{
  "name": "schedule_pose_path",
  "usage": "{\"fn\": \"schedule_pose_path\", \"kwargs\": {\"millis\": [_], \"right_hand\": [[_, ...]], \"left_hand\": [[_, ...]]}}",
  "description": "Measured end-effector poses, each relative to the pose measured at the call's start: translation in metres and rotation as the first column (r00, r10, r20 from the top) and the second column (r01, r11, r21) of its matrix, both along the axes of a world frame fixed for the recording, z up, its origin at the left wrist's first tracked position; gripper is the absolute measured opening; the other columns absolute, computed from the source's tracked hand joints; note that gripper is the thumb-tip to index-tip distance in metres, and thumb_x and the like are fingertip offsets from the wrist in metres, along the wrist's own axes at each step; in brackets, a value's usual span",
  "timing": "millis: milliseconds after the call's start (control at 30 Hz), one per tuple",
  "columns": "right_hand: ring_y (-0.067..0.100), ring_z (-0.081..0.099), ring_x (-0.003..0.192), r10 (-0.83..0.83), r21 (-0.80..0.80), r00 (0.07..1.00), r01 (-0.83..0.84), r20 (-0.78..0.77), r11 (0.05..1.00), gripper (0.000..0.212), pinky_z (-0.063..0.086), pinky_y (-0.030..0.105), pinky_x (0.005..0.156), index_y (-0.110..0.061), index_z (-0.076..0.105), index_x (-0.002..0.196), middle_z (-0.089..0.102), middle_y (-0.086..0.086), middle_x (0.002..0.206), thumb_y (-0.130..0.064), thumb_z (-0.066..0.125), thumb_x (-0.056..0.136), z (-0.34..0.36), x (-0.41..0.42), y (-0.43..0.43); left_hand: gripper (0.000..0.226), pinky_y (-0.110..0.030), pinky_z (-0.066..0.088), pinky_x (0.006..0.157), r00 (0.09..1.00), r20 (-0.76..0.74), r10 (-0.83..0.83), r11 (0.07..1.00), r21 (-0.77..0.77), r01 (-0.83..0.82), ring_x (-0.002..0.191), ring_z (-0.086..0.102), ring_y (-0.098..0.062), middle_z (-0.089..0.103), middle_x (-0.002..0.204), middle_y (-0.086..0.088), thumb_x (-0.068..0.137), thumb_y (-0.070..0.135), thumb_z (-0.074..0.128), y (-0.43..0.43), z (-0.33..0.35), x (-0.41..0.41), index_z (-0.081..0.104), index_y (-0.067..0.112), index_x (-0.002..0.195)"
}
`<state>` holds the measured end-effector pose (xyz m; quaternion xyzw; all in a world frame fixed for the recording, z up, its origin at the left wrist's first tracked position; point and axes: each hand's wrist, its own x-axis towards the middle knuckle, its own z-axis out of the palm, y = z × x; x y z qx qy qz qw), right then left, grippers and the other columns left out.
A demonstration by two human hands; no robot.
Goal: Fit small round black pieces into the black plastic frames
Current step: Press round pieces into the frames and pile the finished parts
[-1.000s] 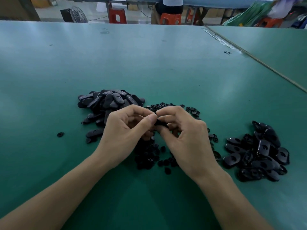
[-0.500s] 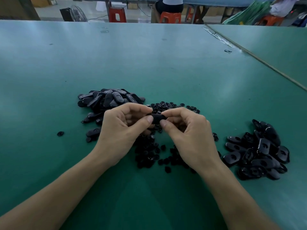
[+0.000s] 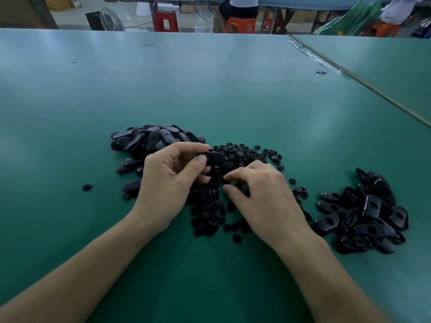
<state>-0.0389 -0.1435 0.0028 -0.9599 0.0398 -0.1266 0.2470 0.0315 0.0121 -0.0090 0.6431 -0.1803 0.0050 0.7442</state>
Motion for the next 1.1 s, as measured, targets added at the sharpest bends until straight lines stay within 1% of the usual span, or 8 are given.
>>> {"fn": "schedule_pose_path", "kwargs": {"millis": [200,367,567,667,733,800,967,1100], "right_hand": [[0.009,0.047,0.107,-0.012,-0.027,1.000,0.012,-0.020,1.000,0.017,0.037,0.022,0.088,-0.031,0.071,0.107,0.055,-0.010,0.101,-0.040,0.062,0.096,0.0006,0.0010,0.0009],[0.012,0.052,0.099,-0.007,-0.061,1.000,0.007,-0.004,0.998,0.017,0.045,0.028,0.090,-0.025,0.069,0.105,0.059,-0.008,0.100,-0.033,0.055,0.101,0.0011,0.0021,0.0054],[0.004,0.052,0.069,-0.080,0.165,0.988,0.057,0.133,0.985,0.011,0.043,0.022,0.064,-0.023,0.059,0.094,0.057,-0.013,0.077,-0.022,0.052,0.103,0.0019,0.0024,0.0029],[-0.002,0.051,0.069,-0.075,0.190,0.986,0.046,0.151,0.981,0.015,0.040,0.011,0.067,-0.024,0.064,0.111,0.059,-0.015,0.082,-0.019,0.054,0.101,0.0016,0.0013,0.0041],[-0.001,0.052,0.075,-0.062,0.173,0.984,0.032,0.170,0.984,0.025,0.042,0.011,0.076,-0.022,0.066,0.123,0.064,-0.012,0.092,-0.017,0.054,0.101,0.0007,0.0008,0.0035],[-0.002,0.054,0.079,-0.073,0.168,0.974,0.036,0.214,0.985,0.023,0.041,0.007,0.079,-0.022,0.071,0.118,0.067,-0.011,0.096,-0.016,0.057,0.100,0.0014,0.0002,0.0032],[-0.002,0.066,0.075,-0.119,0.344,0.944,0.006,0.309,0.939,0.009,0.047,0.007,0.069,-0.021,0.071,0.097,0.069,-0.021,0.079,-0.013,0.067,0.095,0.0023,0.0005,0.0015],[0.001,0.065,0.079,-0.106,0.424,0.930,-0.057,0.352,0.904,0.015,0.044,0.006,0.069,-0.028,0.074,0.090,0.069,-0.015,0.082,-0.013,0.075,0.088,0.0046,-0.0006,0.0042]], "left_hand": [[0.020,-0.021,0.058,0.066,1.000,-0.012,-0.012,1.000,0.001,0.012,0.074,0.073,-0.017,0.075,0.078,-0.003,0.089,-0.006,0.067,0.0012,-0.0013,-0.0002,0.073,0.013,0.093],[0.020,-0.021,0.057,0.065,1.000,-0.022,-0.008,1.000,-0.015,0.007,0.073,0.073,-0.018,0.074,0.077,-0.004,0.089,-0.007,0.068,0.0012,-0.0014,-0.0006,0.073,0.013,0.092],[0.023,-0.021,0.058,0.067,1.000,-0.006,-0.004,0.999,0.036,0.004,0.074,0.074,-0.018,0.076,0.081,-0.005,0.087,-0.007,0.070,0.0017,-0.0009,-0.0017,0.073,0.014,0.094],[0.022,-0.022,0.058,0.068,1.000,-0.007,-0.004,0.998,0.055,0.004,0.075,0.074,-0.019,0.077,0.083,-0.006,0.086,-0.007,0.072,0.0017,-0.0008,-0.0021,0.073,0.014,0.094],[0.022,-0.022,0.059,0.068,1.000,-0.008,-0.002,0.998,0.060,0.002,0.075,0.074,-0.018,0.077,0.083,-0.006,0.086,-0.007,0.072,0.0018,-0.0010,-0.0019,0.073,0.014,0.093],[0.022,-0.022,0.059,0.068,1.000,-0.007,0.002,0.998,0.066,-0.002,0.074,0.074,-0.019,0.077,0.082,-0.006,0.086,-0.007,0.072,0.0022,-0.0014,-0.0020,0.073,0.015,0.093],[0.023,-0.023,0.059,0.068,1.000,0.006,0.002,0.996,0.092,-0.003,0.076,0.075,-0.022,0.077,0.082,-0.006,0.085,-0.005,0.074,0.0028,-0.0022,-0.0021,0.074,0.017,0.092],[0.023,-0.023,0.059,0.067,0.999,0.033,-0.008,0.991,0.135,0.004,0.075,0.075,-0.018,0.077,0.081,-0.003,0.084,-0.004,0.075,0.0037,-0.0024,-0.0031,0.073,0.018,0.092]]}}
